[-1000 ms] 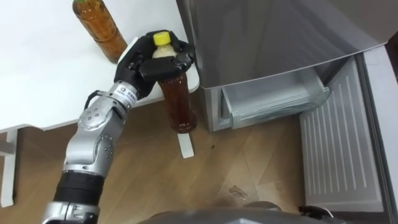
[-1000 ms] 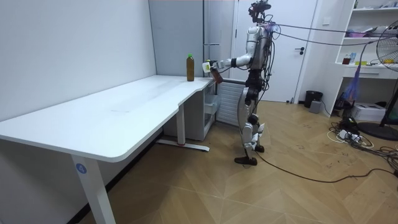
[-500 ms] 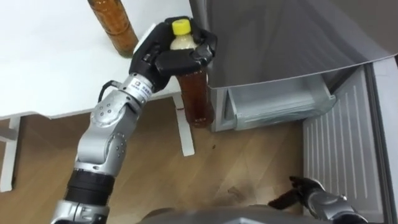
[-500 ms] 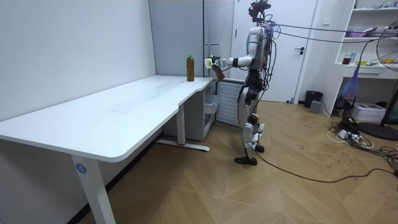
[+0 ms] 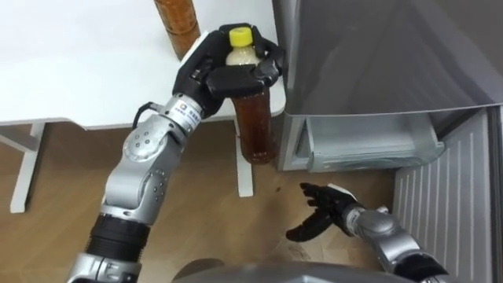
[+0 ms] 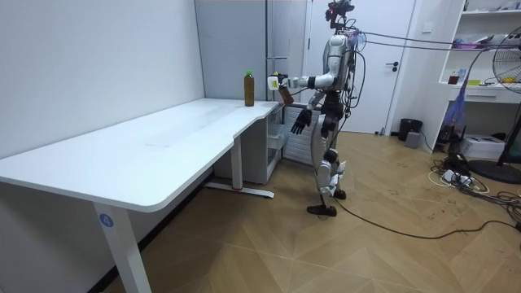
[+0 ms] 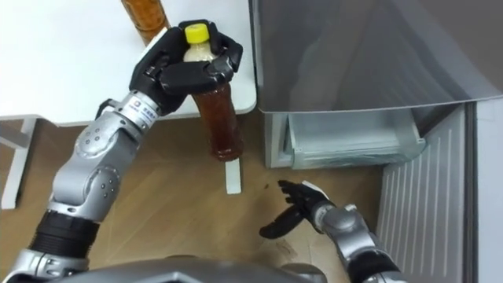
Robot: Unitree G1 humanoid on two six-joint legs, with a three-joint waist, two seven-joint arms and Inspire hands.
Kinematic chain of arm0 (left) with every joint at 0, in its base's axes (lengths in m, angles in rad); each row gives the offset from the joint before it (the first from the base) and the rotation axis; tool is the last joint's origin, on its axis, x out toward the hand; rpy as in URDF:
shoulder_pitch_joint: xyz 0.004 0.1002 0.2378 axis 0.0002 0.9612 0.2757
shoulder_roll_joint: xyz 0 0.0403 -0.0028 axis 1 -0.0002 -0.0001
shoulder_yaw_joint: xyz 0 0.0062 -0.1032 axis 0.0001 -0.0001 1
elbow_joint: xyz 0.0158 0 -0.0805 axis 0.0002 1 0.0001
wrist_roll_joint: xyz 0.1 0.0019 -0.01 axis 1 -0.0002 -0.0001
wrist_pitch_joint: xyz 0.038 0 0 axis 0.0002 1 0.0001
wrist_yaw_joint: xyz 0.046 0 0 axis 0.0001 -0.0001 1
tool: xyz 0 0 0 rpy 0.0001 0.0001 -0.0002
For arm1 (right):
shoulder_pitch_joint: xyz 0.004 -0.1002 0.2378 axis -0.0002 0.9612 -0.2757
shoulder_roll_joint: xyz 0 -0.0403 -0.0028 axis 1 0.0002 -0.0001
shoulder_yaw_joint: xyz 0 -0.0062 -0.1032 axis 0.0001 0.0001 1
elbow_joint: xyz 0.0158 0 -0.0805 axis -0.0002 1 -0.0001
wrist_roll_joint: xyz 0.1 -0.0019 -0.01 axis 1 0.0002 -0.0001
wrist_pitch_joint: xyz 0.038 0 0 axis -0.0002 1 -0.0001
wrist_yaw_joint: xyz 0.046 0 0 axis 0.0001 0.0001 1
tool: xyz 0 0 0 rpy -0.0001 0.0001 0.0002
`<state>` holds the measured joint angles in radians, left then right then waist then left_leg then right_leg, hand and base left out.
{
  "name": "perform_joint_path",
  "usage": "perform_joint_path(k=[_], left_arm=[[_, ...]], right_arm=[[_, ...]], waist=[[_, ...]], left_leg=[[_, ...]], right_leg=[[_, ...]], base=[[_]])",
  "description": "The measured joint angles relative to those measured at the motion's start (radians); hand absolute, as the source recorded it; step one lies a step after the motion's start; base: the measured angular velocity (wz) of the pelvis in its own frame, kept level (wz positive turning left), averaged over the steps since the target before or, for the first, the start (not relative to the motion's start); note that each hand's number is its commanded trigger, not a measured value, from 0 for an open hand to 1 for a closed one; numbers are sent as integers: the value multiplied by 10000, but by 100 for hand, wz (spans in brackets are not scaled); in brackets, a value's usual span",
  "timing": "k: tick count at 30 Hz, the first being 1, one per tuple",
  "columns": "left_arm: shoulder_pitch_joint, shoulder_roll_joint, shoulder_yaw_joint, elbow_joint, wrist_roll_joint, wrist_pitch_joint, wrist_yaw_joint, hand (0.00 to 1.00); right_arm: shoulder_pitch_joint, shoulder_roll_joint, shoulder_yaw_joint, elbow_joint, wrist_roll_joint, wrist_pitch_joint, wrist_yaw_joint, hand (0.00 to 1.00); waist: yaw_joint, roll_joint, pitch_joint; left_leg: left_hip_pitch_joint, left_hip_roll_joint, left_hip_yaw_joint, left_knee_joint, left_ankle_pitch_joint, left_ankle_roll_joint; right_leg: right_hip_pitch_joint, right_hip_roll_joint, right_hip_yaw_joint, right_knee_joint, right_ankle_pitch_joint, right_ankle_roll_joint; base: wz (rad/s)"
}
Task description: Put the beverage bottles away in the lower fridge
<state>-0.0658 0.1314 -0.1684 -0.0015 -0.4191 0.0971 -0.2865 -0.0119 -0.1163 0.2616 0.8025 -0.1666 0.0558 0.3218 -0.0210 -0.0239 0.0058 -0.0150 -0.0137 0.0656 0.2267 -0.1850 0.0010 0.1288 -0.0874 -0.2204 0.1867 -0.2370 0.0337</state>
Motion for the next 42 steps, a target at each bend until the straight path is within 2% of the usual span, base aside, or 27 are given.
perform_joint_path(k=[4, 7, 10, 16, 19, 21, 23, 25, 27, 28, 32, 42], left_arm=[[10, 29, -316, 1, -2, -183, -6, 100], [47, 22, -444, 0, 1, -297, -14, 100], [280, 64, -552, 0, 1, -441, -7, 100], [403, 349, -864, 1, 3, -544, 2, 100], [464, 548, -957, 1, -1, -632, 12, 100], [601, 677, -956, 1, 2, -679, 11, 100], [726, 684, -965, 1, 2, -680, -2, 100], [773, 682, -1035, 1, 2, -680, -12, 100], [788, 671, -1097, 1, 2, -682, -13, 100], [805, 675, -1097, 1, 2, -690, -13, 100], [846, 677, -1104, 9, 1, -797, -19, 100], [1297, 687, -1478, 12, 663, -795, -6, 100]], right_arm=[[39, 3, 293, -573, -3, -35, 248, 0], [36, 11, 349, -835, -8, -248, 314, 0], [41, -102, 455, -984, -7, -322, 432, 0], [41, -219, 538, -1079, 76, -335, 747, 0], [51, -446, 682, -1307, 216, -341, 829, 0], [193, -590, 676, -2298, 335, -340, 1085, 0], [266, -725, 663, -2993, 563, -358, 1234, 0], [289, -699, 663, -3381, 751, -397, 1404, 0], [324, -656, 672, -3531, 964, -506, 1593, 0], [347, -643, 673, -3530, 990, -522, 1612, 0], [378, -665, 692, -3490, 1062, -543, 1735, 0], [549, -516, 795, -3422, 1932, -509, 2057, 0]], waist=[[33, -69, 25], [60, -91, 36], [82, -91, 36], [204, -86, 39], [307, -69, 49], [318, -60, 57], [290, -60, 60], [298, -56, 71], [311, 4, 138], [310, 6, 141], [289, -19, 186], [270, -36, 174]], left_leg=[[71, -18, -154, -4, 0, 0], [85, -19, -206, -18, 0, -1], [84, -23, -245, -29, 0, -1], [97, -39, -392, -41, 0, -2], [104, -45, -452, -45, 0, -2], [100, -56, -465, -49, 0, -2], [102, -72, -516, -49, 0, -2], [118, -82, -628, -52, 1, -2], [206, -90, -1106, -54, 1, -3], [219, -98, -1147, -49, 1, -3], [17, -177, -1066, -43, -1, -7], [-4, -163, -943, -53, -1, -7]], right_leg=[[122, 11, -82, 3, 0, 0], [146, 15, -200, -3, 0, 0], [143, 16, -200, -8, 0, 0], [132, 21, -263, -10, 0, 0], [145, 23, -299, 16, -1, 0], [146, 23, -276, -12, 0, 0], [167, 21, -270, -15, 0, 0], [178, 24, -275, 3, -1, 0], [147, 40, -276, 238, -2, 2], [170, 39, -272, 245, -2, 2], [234, 14, -283, -52, -1, 3], [158, 4, -286, -8, 1, 5]], base=[[11], [5], [0], [3], [5], [0], [3], [7], [0], [3], [5], [0]])
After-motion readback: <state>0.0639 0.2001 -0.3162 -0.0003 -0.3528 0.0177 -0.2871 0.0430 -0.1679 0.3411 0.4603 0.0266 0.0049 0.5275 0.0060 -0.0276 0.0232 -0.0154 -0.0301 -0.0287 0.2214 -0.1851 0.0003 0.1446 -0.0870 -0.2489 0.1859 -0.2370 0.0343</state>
